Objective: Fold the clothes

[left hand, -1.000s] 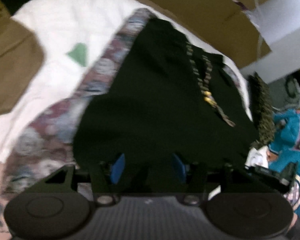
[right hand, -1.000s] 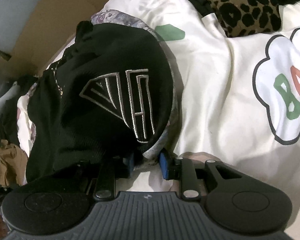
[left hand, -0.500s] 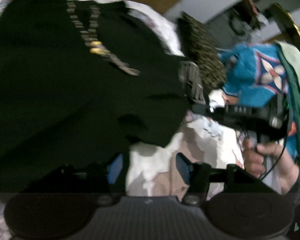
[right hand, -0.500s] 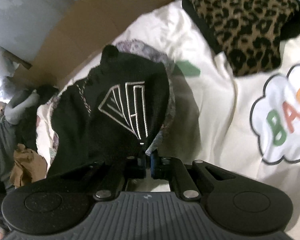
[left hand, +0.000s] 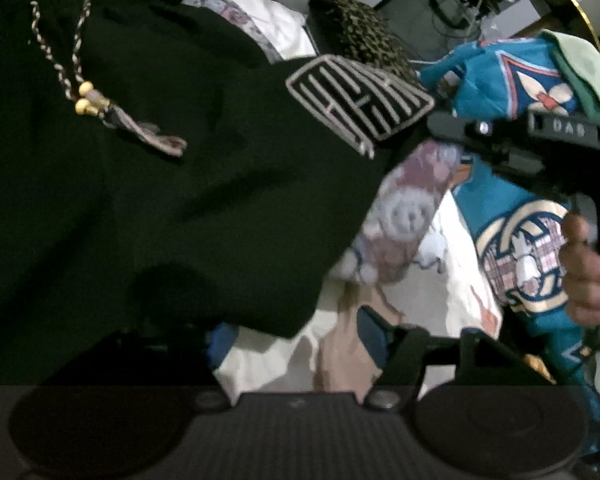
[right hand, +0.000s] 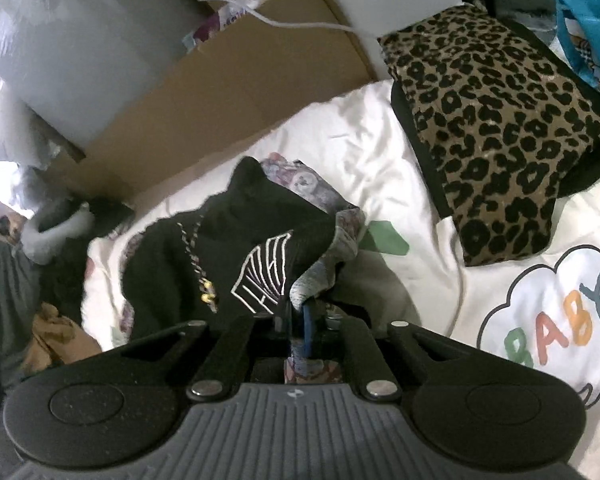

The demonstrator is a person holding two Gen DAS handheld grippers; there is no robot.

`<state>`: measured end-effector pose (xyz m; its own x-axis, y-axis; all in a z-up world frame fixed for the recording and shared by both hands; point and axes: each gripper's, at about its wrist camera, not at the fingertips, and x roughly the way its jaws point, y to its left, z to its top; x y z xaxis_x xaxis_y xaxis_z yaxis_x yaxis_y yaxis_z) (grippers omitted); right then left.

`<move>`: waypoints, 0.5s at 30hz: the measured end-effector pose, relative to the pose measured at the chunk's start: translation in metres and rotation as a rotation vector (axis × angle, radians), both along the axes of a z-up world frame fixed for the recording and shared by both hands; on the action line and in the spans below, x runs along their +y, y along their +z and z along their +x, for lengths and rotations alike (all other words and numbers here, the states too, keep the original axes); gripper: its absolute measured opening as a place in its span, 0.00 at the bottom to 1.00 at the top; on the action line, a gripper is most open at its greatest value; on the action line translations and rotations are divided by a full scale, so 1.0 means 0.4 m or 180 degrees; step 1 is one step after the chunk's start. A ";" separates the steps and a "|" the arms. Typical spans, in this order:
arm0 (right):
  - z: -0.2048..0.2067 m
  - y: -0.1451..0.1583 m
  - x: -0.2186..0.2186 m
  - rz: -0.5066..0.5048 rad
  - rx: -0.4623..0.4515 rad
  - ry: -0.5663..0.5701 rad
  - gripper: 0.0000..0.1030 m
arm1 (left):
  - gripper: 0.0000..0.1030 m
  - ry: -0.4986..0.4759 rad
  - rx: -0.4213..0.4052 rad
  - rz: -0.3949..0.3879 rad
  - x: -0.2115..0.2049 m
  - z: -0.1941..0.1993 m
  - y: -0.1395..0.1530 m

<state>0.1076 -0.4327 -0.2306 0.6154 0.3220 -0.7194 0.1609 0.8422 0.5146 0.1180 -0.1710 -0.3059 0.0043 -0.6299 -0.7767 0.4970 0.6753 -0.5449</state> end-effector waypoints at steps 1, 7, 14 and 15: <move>0.007 -0.023 -0.002 0.0015 0.0048 -0.0004 0.19 | 0.56 0.0003 -0.0013 0.0016 -0.003 0.008 -0.003; 0.019 -0.109 -0.010 0.0010 0.0229 0.0029 0.41 | 0.11 0.0241 0.0009 0.0026 0.021 0.081 0.010; -0.016 -0.082 -0.046 -0.0104 0.0078 0.0117 0.49 | 0.08 0.0712 0.0109 -0.0301 0.107 0.141 0.034; -0.024 -0.082 -0.043 -0.0150 0.0072 0.0172 0.49 | 0.08 0.0758 0.0119 -0.0335 0.112 0.148 0.034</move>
